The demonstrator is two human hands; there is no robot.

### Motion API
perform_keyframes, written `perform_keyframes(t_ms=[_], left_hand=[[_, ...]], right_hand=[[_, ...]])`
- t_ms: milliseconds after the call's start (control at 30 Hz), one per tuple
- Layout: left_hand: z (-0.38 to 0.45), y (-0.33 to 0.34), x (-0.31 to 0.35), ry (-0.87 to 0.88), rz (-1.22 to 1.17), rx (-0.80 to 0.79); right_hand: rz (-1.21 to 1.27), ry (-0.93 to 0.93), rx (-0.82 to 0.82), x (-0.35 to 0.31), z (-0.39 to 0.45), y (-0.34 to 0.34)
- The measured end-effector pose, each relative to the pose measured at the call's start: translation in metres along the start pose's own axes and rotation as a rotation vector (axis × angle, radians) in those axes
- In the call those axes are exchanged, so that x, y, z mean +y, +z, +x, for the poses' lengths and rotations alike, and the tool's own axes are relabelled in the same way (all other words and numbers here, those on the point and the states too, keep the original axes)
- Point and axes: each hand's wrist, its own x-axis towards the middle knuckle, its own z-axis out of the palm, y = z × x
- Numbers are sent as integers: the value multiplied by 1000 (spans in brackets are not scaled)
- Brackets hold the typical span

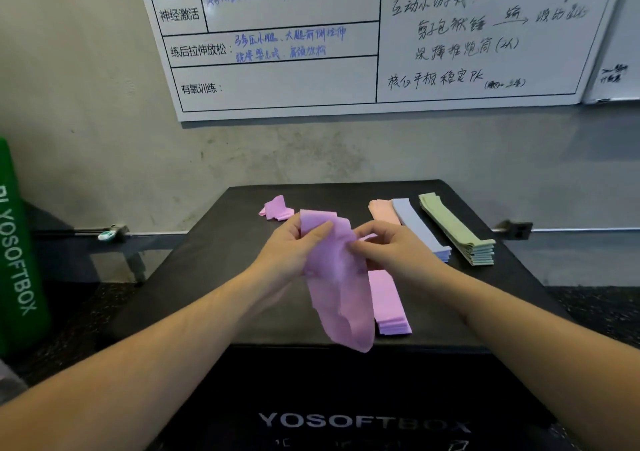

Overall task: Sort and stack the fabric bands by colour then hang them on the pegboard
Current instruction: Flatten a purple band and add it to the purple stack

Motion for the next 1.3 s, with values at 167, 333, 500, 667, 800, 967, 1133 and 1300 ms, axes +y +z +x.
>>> perform_keyframes(t_ms=[167,333,500,667,800,967,1133,1300], left_hand=[[-18,4,10,20,25,-72],[-30,5,9,48,116,-118],[-36,7,3,6,193,-75],[-38,9,-3,-187,266,-318],[-34,16,-3,-254,378,-287],[-26,33,20,42,296,-199],[-19,55,37,177,102,-13],[-20,61,44,284,87,60]], right_hand=[[-61,-9,19,-14,-11,-15],[-179,-38,107,-21,-21,-23],[-123,-65,208,-32,-27,-31],[-126,-132,234,-42,-32,-39],[-147,-165,249,-47,-33,-43],[-179,-183,228,-48,-35,-45],[-158,-187,171,-48,-40,-44],[-67,-149,119,-53,-46,-45]])
